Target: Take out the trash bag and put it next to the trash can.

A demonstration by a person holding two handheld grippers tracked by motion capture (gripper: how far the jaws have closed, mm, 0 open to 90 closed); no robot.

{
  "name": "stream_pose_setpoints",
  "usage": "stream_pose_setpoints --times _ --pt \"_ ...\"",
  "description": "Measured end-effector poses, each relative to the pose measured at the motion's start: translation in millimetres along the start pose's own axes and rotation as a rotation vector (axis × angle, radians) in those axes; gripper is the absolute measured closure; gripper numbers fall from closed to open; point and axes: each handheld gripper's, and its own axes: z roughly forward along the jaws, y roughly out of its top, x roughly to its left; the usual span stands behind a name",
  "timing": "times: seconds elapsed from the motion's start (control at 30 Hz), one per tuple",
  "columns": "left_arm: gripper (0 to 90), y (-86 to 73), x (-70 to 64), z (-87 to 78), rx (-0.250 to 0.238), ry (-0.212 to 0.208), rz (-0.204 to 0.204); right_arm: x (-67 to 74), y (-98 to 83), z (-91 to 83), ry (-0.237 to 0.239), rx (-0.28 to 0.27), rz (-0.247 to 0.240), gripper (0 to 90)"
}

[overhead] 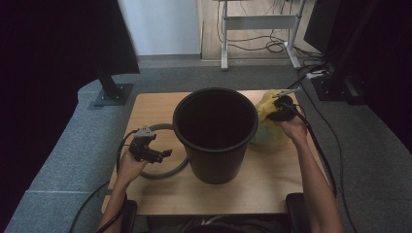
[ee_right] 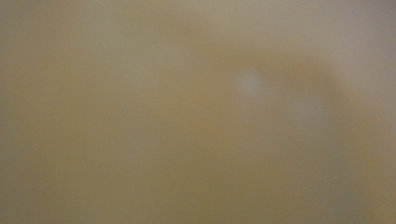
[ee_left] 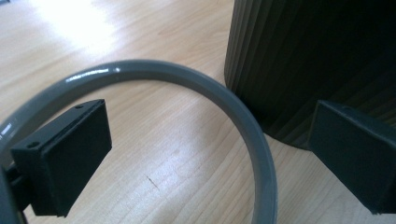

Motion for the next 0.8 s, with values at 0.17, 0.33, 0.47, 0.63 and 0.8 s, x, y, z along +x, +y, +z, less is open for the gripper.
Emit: stream_pose_setpoints --times 0.17,0.33,0.47,0.63,0.8 --pt "0.0 -8.4 -0.3 5.9 -0.001 -0.005 -0.018 0.2 -9.2 11.2 0.004 0.001 0.015 67.3" --pt "0.0 -18.2 -0.9 11.4 0.003 -0.001 -0.031 2.2 -18.0 23.5 0.009 0.004 0.023 67.3" --pt "0.0 -22.6 0.4 13.3 0.008 0.007 -0.038 4.2 -24.6 34.7 0.009 0.009 0.026 67.3" --pt "0.0 -26.4 1.6 13.8 0.01 0.011 -0.044 6.6 -34.0 49.1 0.005 0.035 0.028 67.4" --pt "0.0 -29.5 2.0 14.2 0.009 0.012 -0.05 7.2 -41.9 59.8 0.003 0.064 0.031 67.3"
